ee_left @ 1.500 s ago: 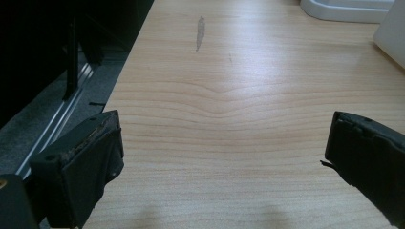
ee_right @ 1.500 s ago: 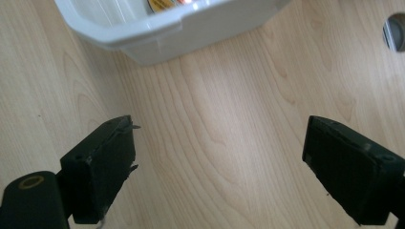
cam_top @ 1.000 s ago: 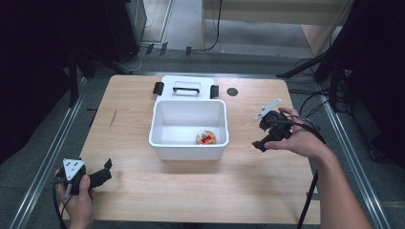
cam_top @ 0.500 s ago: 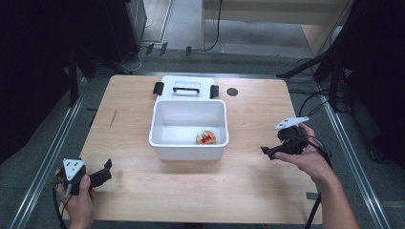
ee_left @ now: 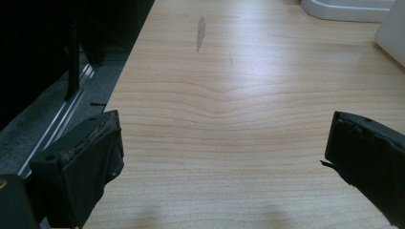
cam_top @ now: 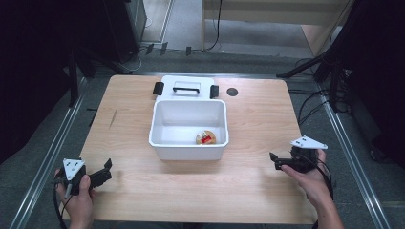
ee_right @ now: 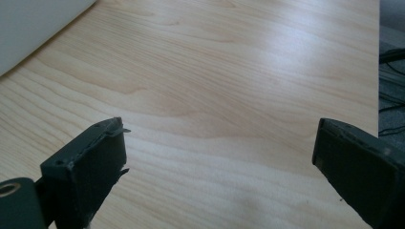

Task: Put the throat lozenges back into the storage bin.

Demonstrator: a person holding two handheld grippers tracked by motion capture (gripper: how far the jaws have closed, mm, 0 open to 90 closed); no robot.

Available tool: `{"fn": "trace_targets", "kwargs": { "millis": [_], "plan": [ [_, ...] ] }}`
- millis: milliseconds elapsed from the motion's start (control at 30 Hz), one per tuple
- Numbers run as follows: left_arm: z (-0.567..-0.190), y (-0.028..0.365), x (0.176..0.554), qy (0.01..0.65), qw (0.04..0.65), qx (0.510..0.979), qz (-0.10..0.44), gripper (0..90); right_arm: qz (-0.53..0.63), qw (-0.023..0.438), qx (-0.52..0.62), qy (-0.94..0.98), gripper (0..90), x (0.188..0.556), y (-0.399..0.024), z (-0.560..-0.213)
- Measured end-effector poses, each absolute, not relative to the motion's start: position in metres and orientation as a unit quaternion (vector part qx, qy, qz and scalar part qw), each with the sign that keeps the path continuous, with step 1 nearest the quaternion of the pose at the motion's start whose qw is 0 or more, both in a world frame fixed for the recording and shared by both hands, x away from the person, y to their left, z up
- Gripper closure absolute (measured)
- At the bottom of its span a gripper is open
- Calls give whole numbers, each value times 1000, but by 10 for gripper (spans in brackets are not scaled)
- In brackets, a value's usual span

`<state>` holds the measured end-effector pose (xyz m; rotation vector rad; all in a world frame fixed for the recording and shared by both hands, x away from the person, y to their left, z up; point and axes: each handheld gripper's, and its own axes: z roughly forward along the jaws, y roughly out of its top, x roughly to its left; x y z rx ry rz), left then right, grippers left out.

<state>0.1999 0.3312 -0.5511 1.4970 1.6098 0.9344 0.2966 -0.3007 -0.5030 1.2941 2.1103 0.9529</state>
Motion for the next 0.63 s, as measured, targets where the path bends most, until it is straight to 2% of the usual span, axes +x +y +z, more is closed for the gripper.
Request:
{"fn": "trace_targets", "kwargs": {
  "millis": [633],
  "plan": [
    [-551, 330, 200, 627, 364, 585, 365, 1, 388, 310, 528, 689, 69, 247, -326, -541]
  ]
}}
